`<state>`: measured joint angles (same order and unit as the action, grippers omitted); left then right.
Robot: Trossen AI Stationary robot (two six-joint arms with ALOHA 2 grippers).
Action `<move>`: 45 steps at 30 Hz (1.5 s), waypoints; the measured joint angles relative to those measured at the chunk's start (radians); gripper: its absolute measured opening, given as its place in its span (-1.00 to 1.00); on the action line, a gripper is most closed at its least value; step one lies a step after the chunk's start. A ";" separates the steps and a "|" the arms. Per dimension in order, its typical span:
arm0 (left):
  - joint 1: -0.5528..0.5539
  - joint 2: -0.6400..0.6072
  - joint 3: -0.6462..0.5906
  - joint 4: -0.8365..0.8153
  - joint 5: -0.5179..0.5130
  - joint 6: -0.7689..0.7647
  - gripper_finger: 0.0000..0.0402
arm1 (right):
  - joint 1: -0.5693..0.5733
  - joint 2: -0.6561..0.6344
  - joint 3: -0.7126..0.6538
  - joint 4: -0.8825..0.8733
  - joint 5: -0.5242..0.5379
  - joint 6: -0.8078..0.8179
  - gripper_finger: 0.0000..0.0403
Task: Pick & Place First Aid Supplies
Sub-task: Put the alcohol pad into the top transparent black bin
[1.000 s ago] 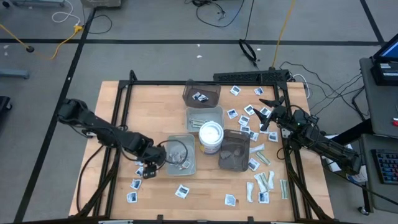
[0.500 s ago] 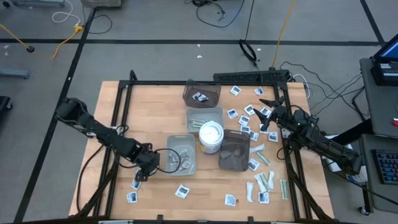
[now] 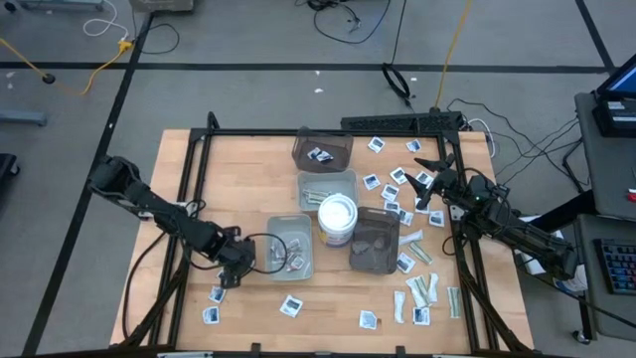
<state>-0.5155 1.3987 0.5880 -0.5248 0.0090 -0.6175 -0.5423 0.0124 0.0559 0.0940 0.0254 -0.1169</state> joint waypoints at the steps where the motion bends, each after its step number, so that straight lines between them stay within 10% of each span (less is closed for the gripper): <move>1: 0.000 0.000 0.000 -0.001 -0.001 -0.013 -0.31 | 0.000 0.000 0.000 0.000 0.000 0.000 0.31; 10: 0.004 -0.058 -0.004 0.008 0.021 -0.046 -0.95 | 0.000 0.000 0.000 0.000 0.000 0.000 0.31; 27: 0.046 -0.557 -0.002 0.101 0.181 -0.055 -0.98 | 0.000 0.000 0.000 0.000 0.000 0.000 0.31; 45: 0.046 -0.752 0.001 0.461 0.358 -0.110 -0.99 | 0.000 0.000 0.000 0.000 0.000 0.000 0.31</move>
<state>-0.4698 0.6465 0.5892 -0.0633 0.3670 -0.7278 -0.5423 0.0128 0.0563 0.0937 0.0250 -0.1169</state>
